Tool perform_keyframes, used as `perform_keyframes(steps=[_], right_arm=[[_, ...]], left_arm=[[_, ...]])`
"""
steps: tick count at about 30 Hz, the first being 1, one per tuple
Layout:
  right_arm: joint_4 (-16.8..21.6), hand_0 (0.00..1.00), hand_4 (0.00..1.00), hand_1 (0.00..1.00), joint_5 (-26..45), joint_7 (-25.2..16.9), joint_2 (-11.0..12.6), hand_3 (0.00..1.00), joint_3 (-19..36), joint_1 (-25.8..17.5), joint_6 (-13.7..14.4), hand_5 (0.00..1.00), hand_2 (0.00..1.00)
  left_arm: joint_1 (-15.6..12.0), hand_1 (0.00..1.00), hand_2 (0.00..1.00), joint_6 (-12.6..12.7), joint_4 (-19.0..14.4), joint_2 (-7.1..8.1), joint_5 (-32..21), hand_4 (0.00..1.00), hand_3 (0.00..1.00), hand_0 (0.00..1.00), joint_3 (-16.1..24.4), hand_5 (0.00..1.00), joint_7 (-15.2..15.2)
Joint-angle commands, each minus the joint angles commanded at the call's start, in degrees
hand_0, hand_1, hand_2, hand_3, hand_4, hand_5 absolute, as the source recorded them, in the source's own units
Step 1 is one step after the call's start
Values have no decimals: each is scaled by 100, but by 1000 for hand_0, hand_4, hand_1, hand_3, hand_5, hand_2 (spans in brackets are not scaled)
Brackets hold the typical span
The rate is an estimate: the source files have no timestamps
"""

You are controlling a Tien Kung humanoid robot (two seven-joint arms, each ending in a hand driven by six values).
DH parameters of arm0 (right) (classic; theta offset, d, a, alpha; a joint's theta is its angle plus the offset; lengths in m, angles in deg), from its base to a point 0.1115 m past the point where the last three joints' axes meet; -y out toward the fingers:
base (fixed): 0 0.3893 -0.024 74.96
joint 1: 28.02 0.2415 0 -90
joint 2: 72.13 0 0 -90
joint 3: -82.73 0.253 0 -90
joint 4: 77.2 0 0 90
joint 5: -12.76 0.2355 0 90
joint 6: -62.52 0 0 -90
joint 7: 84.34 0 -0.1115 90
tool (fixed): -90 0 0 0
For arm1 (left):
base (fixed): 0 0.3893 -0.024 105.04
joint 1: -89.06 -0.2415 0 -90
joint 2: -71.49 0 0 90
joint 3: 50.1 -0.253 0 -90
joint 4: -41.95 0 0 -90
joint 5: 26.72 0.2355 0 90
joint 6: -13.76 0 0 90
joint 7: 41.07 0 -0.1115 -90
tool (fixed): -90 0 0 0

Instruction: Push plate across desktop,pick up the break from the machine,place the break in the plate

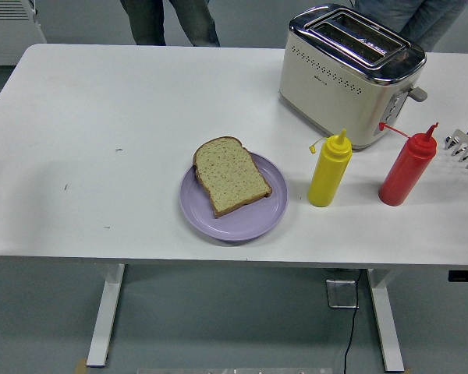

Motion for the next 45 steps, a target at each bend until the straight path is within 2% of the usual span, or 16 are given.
perform_keyframes(steps=[9, 19, 24, 45], right_arm=[[1, 796, 491, 788, -109, -57, -461, 806, 446, -838, -193, 479, 805], [14, 796, 491, 788, -239, -2, -953, 802, 810, -1257, -358, 485, 806], [-21, 795, 490, 789, -259, 1, -1038, 800, 878, -1300, -370, 492, 806], [-64, 794, 487, 789, -195, -42, -1035, 799, 984, -1193, -362, 503, 806]], left_arm=[[22, 818, 862, -3, -10, -5, 2, 653, 820, 826, 0, 998, 0], [45, 818, 862, -4, -7, -5, 6, 654, 821, 826, -24, 998, 3], [58, 819, 860, -6, -6, -7, 6, 653, 820, 826, -32, 998, 4], [75, 819, 860, -6, -1, -9, 9, 653, 820, 827, -31, 998, 4]])
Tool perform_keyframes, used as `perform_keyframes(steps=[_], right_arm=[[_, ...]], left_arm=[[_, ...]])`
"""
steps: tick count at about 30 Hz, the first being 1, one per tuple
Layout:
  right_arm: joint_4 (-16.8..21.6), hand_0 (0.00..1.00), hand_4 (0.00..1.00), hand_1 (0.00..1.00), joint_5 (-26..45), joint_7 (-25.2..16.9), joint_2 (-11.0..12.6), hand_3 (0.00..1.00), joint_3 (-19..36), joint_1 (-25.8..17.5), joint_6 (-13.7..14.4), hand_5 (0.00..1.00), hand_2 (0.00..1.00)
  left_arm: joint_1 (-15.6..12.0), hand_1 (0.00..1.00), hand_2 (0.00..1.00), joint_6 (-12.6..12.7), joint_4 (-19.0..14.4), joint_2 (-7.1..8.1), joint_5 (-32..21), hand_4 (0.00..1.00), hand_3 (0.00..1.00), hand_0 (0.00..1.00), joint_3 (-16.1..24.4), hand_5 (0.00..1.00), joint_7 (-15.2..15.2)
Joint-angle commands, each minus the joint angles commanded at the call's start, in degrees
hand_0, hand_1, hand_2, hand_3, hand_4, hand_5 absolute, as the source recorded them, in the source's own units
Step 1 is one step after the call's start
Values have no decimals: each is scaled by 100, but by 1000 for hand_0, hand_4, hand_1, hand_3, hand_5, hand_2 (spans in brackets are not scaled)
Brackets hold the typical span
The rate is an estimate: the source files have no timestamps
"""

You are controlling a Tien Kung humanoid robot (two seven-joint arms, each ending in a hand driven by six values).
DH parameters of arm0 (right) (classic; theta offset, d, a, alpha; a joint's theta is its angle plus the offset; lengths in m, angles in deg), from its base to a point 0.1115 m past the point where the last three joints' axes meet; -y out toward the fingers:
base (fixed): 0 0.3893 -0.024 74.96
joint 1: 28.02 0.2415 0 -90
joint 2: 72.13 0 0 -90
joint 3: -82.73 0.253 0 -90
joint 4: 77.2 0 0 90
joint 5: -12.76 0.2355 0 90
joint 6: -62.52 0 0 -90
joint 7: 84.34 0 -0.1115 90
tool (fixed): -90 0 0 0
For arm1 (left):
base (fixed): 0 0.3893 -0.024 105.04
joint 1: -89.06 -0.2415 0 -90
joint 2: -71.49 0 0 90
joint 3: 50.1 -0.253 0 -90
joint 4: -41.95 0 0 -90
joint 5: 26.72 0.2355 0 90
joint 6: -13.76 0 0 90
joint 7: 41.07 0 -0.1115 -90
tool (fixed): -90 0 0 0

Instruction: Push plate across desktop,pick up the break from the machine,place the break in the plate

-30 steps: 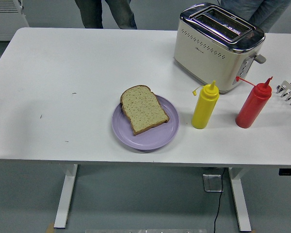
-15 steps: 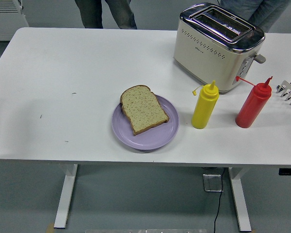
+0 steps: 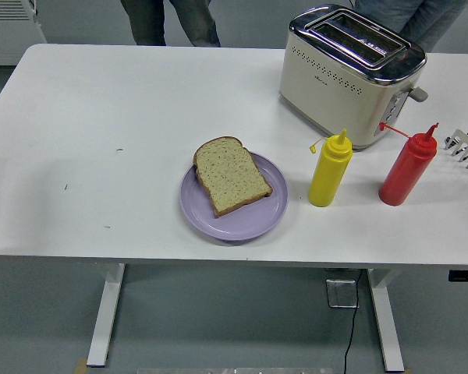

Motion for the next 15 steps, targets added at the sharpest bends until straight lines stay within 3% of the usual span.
perform_keyframes(steps=[15], right_arm=[[-9, 794, 486, 790, 24, 5, -6, 798, 45, -9, 5, 502, 807]], left_arm=[[-10, 819, 860, 0, 5, -6, -4, 653, 820, 826, -5, 998, 0]])
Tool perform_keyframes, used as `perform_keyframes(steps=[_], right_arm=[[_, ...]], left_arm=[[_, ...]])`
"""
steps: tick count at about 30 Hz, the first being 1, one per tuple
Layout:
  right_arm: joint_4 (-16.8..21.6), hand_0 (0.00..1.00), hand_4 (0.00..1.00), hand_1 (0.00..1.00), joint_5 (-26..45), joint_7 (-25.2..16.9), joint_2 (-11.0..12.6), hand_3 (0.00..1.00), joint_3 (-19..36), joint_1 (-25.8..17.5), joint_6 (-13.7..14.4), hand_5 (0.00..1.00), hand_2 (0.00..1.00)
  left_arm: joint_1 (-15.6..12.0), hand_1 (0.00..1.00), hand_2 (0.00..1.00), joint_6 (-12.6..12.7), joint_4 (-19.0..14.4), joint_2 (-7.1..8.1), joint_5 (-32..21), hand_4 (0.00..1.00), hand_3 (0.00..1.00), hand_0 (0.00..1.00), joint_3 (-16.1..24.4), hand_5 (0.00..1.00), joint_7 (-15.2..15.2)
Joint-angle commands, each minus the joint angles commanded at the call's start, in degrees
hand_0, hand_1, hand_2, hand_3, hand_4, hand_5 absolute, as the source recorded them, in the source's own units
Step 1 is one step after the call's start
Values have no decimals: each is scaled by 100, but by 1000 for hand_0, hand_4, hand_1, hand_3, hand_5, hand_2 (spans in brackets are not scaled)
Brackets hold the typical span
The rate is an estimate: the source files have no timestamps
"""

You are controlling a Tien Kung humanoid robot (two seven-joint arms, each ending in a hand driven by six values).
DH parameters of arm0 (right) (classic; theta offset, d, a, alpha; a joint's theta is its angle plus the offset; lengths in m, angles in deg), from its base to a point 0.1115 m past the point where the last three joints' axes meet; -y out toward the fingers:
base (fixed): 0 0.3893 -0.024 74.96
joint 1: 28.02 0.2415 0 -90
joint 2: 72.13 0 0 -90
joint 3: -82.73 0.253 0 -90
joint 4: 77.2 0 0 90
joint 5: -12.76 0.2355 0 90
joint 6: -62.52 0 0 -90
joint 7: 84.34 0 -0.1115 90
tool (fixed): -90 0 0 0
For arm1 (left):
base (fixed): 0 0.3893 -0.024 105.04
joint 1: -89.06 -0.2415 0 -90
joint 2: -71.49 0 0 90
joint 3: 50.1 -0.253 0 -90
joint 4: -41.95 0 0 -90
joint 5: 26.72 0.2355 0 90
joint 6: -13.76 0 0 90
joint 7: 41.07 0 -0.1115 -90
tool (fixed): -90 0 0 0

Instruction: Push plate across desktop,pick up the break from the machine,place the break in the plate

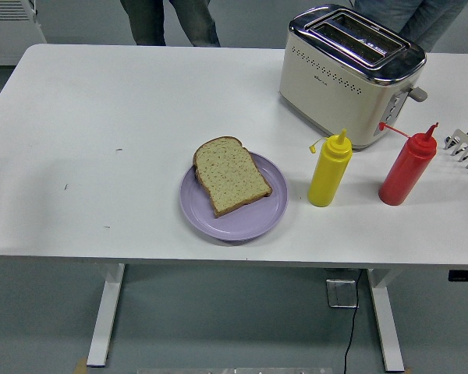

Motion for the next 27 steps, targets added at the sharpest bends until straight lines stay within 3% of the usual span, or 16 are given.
perform_keyframes(steps=[27], right_arm=[[-13, 792, 484, 789, 7, 3, -10, 796, -20, -10, -17, 496, 807]], left_arm=[[-23, 819, 860, 2, -29, 30, -14, 653, 821, 826, -30, 998, 1]])
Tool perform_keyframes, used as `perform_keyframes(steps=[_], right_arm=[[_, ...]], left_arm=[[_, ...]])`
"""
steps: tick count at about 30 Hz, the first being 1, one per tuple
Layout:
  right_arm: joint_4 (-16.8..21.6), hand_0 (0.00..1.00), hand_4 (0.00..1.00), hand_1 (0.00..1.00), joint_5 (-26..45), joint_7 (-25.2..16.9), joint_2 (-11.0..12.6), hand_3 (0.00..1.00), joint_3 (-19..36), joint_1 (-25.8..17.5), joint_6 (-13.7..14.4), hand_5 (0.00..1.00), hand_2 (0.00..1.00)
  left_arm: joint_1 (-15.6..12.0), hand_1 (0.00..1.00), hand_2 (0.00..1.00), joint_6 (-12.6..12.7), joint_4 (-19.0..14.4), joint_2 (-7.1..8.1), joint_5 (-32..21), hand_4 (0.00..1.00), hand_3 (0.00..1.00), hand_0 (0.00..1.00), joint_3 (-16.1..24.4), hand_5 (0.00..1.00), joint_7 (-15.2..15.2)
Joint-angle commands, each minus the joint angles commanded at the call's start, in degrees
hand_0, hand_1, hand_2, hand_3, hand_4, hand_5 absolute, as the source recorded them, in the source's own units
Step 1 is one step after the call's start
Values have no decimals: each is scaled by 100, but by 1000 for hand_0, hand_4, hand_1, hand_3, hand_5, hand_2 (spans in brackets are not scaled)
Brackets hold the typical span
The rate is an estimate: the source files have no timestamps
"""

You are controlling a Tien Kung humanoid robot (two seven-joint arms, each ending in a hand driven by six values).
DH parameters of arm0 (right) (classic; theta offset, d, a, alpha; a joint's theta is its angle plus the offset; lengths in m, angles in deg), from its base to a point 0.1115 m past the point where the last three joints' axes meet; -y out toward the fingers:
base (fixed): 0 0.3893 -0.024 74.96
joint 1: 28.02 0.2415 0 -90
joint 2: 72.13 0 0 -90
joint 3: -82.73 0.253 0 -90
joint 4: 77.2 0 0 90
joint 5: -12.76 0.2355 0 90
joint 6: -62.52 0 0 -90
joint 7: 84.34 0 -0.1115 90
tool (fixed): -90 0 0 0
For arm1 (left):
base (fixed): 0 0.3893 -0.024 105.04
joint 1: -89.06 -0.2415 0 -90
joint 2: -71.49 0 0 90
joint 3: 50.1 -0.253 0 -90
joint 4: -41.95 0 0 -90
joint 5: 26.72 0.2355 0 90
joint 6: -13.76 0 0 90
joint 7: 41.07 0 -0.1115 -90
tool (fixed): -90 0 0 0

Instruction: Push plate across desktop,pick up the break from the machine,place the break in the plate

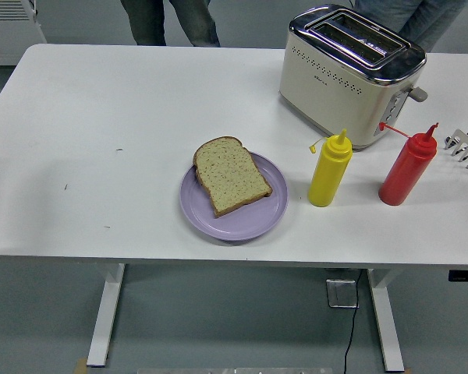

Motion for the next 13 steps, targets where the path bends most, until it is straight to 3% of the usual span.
perform_keyframes(steps=[13], right_arm=[[-5, 792, 483, 788, -6, 1, -13, 794, 6, 22, -5, 494, 806]], left_arm=[[8, 817, 860, 1, 1, -1, -3, 653, 821, 826, 2, 998, 0]])
